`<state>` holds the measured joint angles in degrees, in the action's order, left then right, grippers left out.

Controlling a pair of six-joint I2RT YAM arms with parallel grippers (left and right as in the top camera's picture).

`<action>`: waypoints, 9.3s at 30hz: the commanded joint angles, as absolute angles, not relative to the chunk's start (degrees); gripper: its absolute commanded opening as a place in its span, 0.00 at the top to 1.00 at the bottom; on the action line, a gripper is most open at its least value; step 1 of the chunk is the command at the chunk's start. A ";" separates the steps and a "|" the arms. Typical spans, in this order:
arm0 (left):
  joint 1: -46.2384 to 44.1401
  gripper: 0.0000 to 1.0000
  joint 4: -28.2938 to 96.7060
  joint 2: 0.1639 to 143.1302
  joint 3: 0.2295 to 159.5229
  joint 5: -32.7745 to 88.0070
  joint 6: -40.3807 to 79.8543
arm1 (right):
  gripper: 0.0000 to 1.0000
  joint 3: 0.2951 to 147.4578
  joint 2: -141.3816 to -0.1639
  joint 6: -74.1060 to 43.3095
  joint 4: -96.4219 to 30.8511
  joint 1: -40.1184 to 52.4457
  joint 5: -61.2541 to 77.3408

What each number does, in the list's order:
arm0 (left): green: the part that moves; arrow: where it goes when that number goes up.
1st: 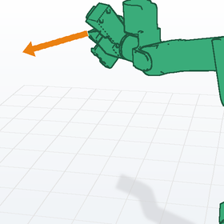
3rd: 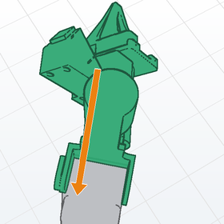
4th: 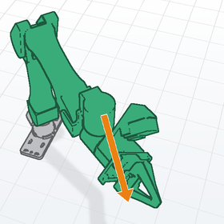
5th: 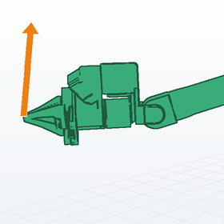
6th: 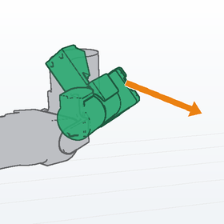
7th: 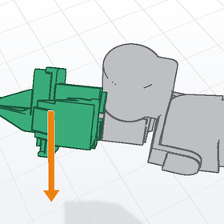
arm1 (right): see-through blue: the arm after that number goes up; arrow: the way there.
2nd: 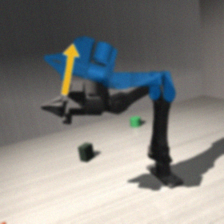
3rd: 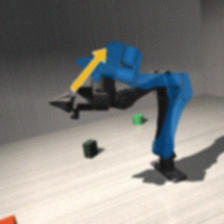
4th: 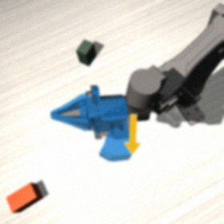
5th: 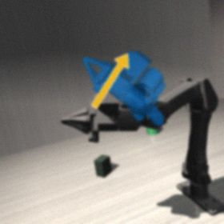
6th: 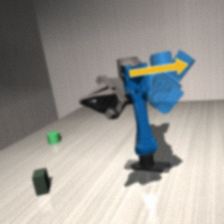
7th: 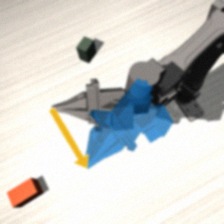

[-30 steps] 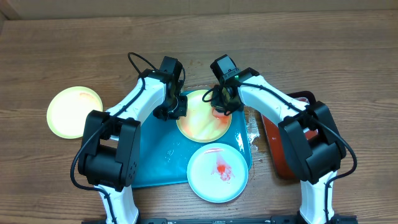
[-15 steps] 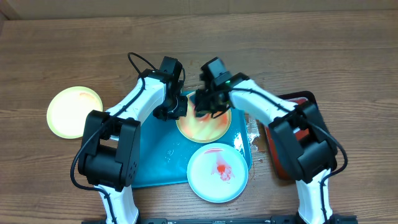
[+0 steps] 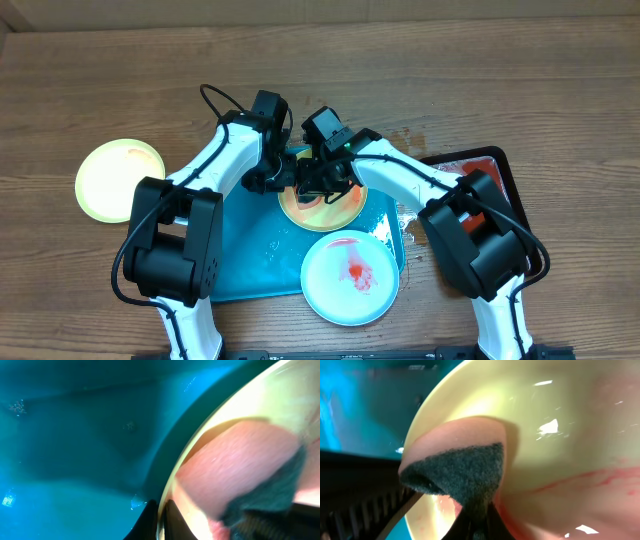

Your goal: Clean dirty plates on tray and stack at the side

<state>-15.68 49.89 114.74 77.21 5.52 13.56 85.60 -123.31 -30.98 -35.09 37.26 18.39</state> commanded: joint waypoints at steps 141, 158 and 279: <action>-16.10 0.96 50.78 115.44 75.92 0.60 18.48 | 0.96 112.14 -120.33 -27.27 -72.79 25.12 -2.98; -16.19 0.96 59.55 95.72 79.02 -14.31 19.29 | 0.96 110.15 -114.21 -37.82 -92.20 25.02 -13.47; 39.62 0.95 50.02 87.79 67.48 12.51 33.82 | 0.96 58.46 -92.31 -35.51 -65.32 6.72 -3.68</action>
<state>34.83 53.12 87.68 73.45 8.25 32.95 58.48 -93.71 -35.77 -65.36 6.83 -3.81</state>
